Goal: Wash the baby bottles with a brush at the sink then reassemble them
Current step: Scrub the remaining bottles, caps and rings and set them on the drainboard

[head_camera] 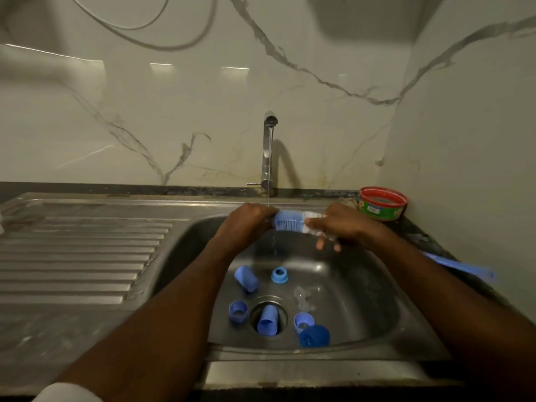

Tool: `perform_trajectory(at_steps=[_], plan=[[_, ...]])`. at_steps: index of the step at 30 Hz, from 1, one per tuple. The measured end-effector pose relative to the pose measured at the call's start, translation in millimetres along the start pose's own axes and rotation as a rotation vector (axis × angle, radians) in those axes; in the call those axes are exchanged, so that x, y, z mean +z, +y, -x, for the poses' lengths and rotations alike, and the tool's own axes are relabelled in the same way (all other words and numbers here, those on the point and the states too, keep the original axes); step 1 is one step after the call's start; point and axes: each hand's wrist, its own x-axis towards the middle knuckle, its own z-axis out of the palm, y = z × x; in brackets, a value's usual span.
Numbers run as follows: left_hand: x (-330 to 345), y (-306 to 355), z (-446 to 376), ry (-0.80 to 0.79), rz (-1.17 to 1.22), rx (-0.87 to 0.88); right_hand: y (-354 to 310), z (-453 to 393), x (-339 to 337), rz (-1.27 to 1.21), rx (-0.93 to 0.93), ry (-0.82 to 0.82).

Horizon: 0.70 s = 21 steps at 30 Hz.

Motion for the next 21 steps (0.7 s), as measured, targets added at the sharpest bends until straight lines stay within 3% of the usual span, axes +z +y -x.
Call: perform_trajectory(at_steps=[2, 5, 8, 11, 14, 15, 17, 18, 20, 21], plan=[[8, -2, 3, -0.056, 0.037, -0.051, 13, -5, 5, 0.391, -0.261, 0.281], [8, -12, 7, -0.084, 0.137, -0.143, 22, -8, 10, 0.733, -0.511, 0.378], [5, -18, 11, -0.111, 0.183, -0.134, 11, -8, 11, 0.936, -0.579, 0.439], [5, -18, 11, -0.131, 0.173, -0.105, 4, -7, 13, 1.012, -0.495, 0.423], [3, -16, 4, -0.033, 0.166, -0.087, 0, -2, 16, 0.848, -0.327, 0.381], [3, -15, 2, -0.006, 0.144, -0.079, -2, 0, 14, 0.642, -0.21, 0.268], [3, -11, -2, 0.018, 0.069, -0.084, -9, 2, 8, -0.024, 0.111, -0.038], [4, -9, -4, 0.031, 0.043, -0.085, -12, 5, 6, -0.21, 0.204, -0.118], [7, -7, -5, 0.045, 0.027, -0.108, -10, 6, 7, -0.143, 0.148, -0.074], [8, -6, -4, 0.037, 0.03, -0.133, -7, 3, 10, 0.097, 0.034, 0.048]])
